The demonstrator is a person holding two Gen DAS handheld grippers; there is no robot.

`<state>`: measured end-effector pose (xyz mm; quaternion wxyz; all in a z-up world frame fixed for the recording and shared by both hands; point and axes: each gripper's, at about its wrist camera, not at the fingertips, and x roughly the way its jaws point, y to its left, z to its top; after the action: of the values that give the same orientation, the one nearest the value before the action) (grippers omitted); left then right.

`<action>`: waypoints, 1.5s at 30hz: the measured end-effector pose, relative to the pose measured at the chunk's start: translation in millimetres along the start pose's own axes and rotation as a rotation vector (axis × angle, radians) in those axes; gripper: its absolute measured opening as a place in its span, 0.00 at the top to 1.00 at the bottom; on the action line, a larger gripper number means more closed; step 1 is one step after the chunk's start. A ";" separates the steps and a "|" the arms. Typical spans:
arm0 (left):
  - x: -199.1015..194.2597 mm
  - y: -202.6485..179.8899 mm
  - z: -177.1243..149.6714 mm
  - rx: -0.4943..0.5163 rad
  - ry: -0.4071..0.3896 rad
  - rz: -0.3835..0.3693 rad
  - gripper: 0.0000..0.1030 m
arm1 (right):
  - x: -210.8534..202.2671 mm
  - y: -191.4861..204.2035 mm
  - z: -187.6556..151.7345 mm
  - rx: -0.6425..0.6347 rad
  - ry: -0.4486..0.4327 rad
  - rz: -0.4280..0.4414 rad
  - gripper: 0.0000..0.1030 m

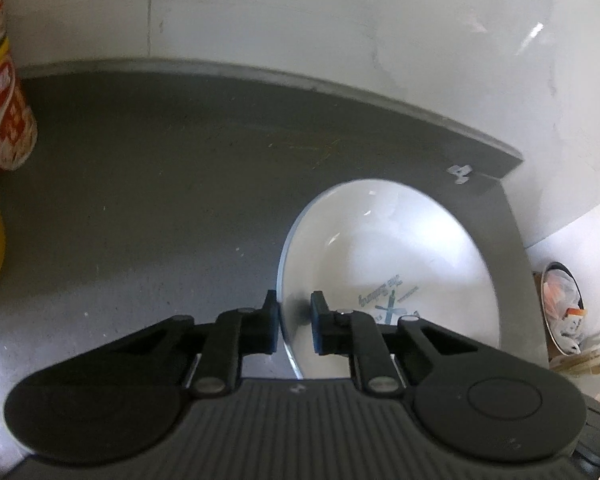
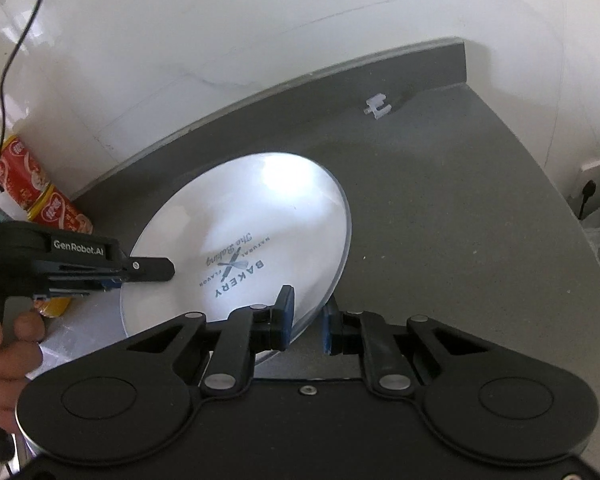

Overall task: Organize plates and bowls
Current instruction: 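Close both grippers on the rim of the 'Bakery' plate, then lift the 'Bakery' plate with both grippers and carry it to the plate stack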

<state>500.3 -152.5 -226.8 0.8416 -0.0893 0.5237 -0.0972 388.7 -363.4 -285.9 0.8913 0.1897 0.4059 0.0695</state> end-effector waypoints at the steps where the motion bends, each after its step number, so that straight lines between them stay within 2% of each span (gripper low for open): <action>1: -2.2 -0.9 0.1 0.007 0.002 -0.005 0.87 | -1.6 1.2 -0.6 0.000 -0.001 0.002 0.87; 13: -40.9 -24.3 0.3 0.023 -0.012 -0.028 0.88 | -36.2 11.0 -3.7 0.005 -0.033 -0.004 0.87; 19: -73.3 -29.6 -5.9 -0.001 -0.029 -0.035 0.88 | -67.7 19.7 -2.8 0.001 -0.047 -0.002 0.86; 23: -99.9 -29.9 -14.1 -0.040 -0.045 -0.013 0.88 | -88.8 32.6 -4.2 -0.021 -0.049 0.001 0.87; 25: -114.9 -25.2 -19.5 -0.073 -0.063 -0.006 0.89 | -97.9 40.5 -5.1 -0.017 -0.049 0.011 0.87; 30: -148.6 -0.4 -30.1 -0.149 -0.101 -0.015 0.89 | -116.9 72.2 -1.0 -0.099 -0.055 0.035 0.87; 36: -180.0 25.8 -37.7 -0.221 -0.138 0.017 0.89 | -124.9 107.7 -2.3 -0.171 -0.047 0.078 0.87; 40: -196.1 48.1 -38.6 -0.236 -0.148 -0.004 0.90 | -132.5 128.4 -7.1 -0.185 -0.047 0.092 0.87; 45: -208.7 75.4 -43.0 -0.209 -0.134 -0.003 0.91 | -132.8 152.2 -23.1 -0.156 -0.055 0.102 0.87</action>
<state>376.6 -28.1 -84.2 0.8608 -0.1838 0.4732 -0.0371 288.3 -254.0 -147.1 0.9096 0.1421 0.3643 0.1408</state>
